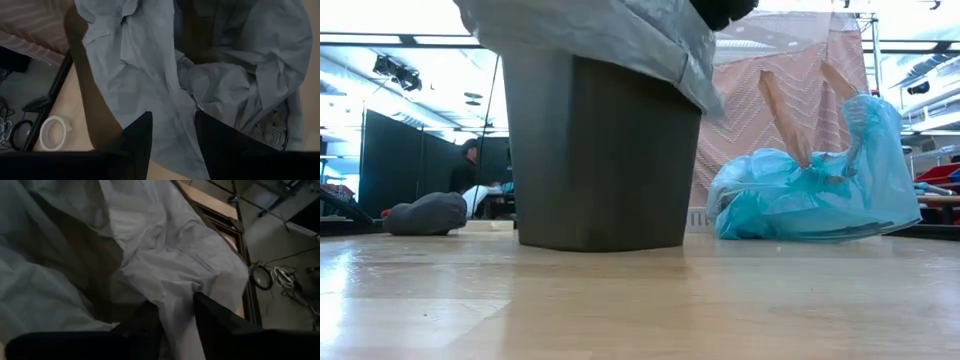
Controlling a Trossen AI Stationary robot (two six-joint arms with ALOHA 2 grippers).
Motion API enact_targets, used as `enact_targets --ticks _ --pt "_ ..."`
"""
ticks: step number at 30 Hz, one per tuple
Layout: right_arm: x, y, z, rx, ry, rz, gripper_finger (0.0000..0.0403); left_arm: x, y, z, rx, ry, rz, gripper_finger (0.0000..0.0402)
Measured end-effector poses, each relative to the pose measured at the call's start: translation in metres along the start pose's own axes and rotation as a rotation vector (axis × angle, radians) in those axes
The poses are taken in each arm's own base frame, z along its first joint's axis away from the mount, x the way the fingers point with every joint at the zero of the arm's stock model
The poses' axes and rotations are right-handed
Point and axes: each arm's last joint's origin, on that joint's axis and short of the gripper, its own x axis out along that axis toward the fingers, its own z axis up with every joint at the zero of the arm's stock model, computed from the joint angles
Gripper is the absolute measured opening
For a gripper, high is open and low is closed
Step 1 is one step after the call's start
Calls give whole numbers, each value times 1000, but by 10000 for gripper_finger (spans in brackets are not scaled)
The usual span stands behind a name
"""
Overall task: Place trash/remove bag and relplace
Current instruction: Put the gray trash bag into the black trash bin
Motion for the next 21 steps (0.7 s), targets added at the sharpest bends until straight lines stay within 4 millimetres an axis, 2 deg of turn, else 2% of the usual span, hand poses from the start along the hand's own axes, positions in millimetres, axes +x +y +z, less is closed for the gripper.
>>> enact_targets --ticks 5,9,12,16,21 --pt "0 0 0 1 -3 -1 66 0 0 0 -27 -16 15 156" --pt "0 0 0 1 -4 1 51 0 0 0 -49 -15 14 151" --pt "0 0 0 2 -4 0 42 0 -1 1 -57 -8 -9 121" --pt "0 -1 0 4 -4 -2 37 -1 -9 8 -65 -33 -126 74" --pt "0 -2 -1 6 -2 -5 37 2 -12 4 -29 -14 -129 55"
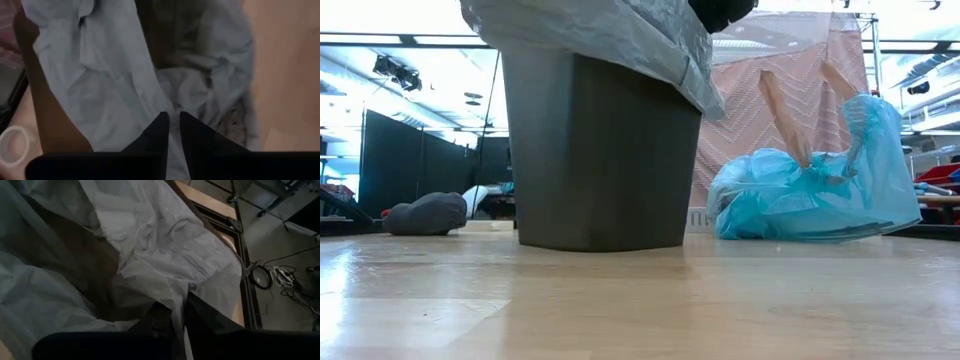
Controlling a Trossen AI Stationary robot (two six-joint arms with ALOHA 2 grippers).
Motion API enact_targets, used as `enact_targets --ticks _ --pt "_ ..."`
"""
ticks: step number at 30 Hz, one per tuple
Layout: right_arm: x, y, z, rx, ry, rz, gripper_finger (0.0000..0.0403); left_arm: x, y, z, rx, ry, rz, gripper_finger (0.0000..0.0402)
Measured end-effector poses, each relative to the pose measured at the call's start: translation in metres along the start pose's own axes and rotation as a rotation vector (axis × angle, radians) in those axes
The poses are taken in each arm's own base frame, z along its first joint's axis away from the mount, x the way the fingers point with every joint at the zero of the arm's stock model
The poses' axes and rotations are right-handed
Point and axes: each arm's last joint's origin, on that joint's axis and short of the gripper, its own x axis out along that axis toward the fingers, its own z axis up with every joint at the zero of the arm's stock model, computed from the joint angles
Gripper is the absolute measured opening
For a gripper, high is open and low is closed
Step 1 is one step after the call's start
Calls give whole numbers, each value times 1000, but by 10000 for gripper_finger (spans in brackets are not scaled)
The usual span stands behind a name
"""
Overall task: Place trash/remove bag and relplace
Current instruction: Put the gray trash bag into the black trash bin
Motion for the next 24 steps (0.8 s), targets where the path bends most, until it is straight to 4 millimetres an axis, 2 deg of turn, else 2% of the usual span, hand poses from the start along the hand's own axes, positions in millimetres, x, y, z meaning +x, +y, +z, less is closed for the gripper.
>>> enact_targets --ticks 5,9,12,17,24 --pt "0 0 0 0 -1 1 35 12 1 -6 -24 49 35 46" --pt "0 0 0 0 -1 1 26 16 1 -8 -53 87 36 12" --pt "0 0 1 0 -10 -4 5 10 4 -6 -56 88 26 6" --pt "0 -1 2 1 -25 -11 7 -9 13 0 -64 81 34 3" --pt "-1 -5 9 7 -82 -64 4 -12 16 0 -44 45 60 2"
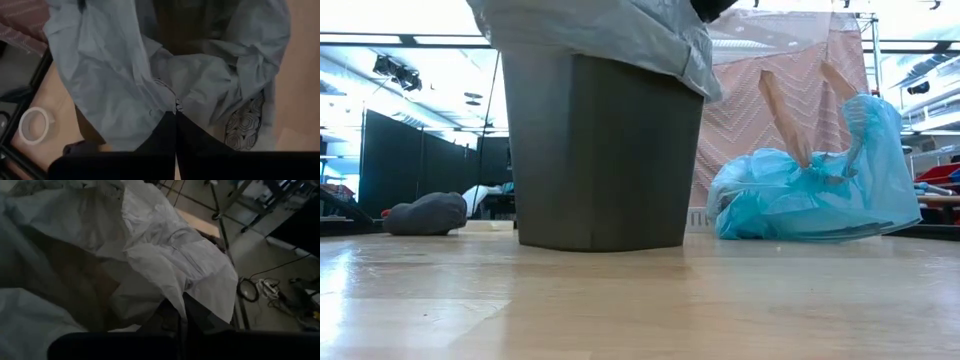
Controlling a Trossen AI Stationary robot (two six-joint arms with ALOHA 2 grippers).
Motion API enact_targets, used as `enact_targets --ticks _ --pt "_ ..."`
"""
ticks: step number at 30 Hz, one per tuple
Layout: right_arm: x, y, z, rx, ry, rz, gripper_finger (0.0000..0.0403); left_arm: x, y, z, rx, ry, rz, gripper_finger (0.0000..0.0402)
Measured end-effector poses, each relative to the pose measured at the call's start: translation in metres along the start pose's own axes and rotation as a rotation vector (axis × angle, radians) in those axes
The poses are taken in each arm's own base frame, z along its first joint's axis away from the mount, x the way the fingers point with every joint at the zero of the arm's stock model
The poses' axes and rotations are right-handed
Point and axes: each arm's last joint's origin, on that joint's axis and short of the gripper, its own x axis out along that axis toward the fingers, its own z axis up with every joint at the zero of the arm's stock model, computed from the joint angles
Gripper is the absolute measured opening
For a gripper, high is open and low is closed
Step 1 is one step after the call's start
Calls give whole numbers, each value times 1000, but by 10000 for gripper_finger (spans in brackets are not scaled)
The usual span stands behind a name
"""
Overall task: Place trash/remove bag and relplace
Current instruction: Put the gray trash bag into the black trash bin
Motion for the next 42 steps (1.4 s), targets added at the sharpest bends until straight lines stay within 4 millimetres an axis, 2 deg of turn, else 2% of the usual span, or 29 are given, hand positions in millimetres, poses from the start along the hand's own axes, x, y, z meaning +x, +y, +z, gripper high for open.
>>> enact_targets --ticks 15,21,25,30,36,42 --pt "0 -10 1 1 -39 -29 5 -1 4 2 -41 -12 2 7" --pt "0 -10 1 2 -50 -12 30 -6 3 1 -54 81 -110 57" --pt "1 -11 1 4 -49 -15 49 -17 8 6 -90 50 -138 96" --pt "1 -11 1 8 -49 -14 64 -18 9 9 -117 25 -136 134" --pt "1 -12 0 26 -53 -5 65 -10 11 16 -154 18 -128 160" --pt "1 -11 0 33 -54 0 66 -1 14 21 -164 -4 -54 167"
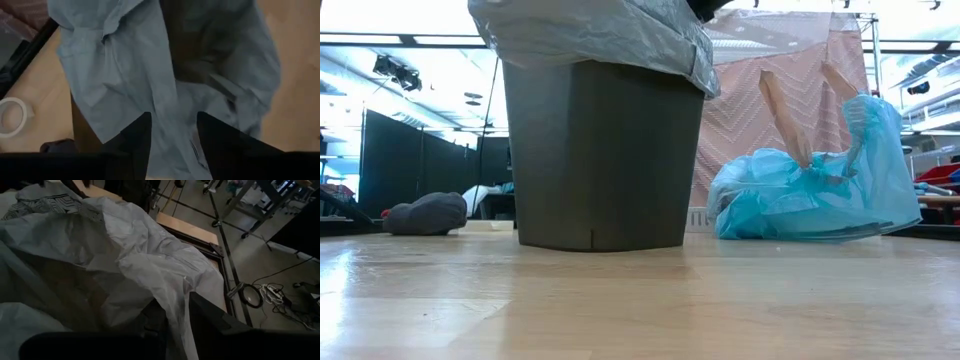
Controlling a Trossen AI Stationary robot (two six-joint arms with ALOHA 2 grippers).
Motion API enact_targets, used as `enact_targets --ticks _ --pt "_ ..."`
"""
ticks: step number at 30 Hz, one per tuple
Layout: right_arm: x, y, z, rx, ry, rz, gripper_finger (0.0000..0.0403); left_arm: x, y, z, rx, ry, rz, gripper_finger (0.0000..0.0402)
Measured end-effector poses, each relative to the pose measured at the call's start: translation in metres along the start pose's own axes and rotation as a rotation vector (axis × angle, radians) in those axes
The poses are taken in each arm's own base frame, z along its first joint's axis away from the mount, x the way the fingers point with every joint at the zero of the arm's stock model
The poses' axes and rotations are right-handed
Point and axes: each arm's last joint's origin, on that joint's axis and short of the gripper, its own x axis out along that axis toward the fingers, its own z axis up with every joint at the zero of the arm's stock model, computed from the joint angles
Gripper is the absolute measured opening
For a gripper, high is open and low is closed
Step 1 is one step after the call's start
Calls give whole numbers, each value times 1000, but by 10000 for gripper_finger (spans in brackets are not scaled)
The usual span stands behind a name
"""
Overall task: Place trash/remove bag and relplace
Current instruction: Put the gray trash bag into the black trash bin
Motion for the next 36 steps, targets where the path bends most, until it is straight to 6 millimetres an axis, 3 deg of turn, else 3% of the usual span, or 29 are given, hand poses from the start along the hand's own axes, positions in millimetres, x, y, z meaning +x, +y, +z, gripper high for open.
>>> enact_targets --ticks 5,9,14,16,20,25,28,36 --pt "0 0 0 0 0 0 66 21 -4 -6 11 59 21 167" --pt "0 0 0 -1 0 0 65 27 -3 -7 -10 78 43 150" --pt "0 -1 -1 -2 2 -3 62 16 2 -2 -17 70 29 38" --pt "0 -3 -1 0 4 -7 63 9 5 0 -12 66 25 12" --pt "0 -6 1 -4 -27 -26 59 6 5 1 15 51 25 5" --pt "0 -8 7 -1 -86 -55 8 13 5 -1 65 50 55 3" --pt "1 -12 5 10 -80 -61 7 16 7 -2 67 48 80 2" --pt "14 -16 -6 40 -36 -38 1 -7 27 0 -1 -62 86 1"
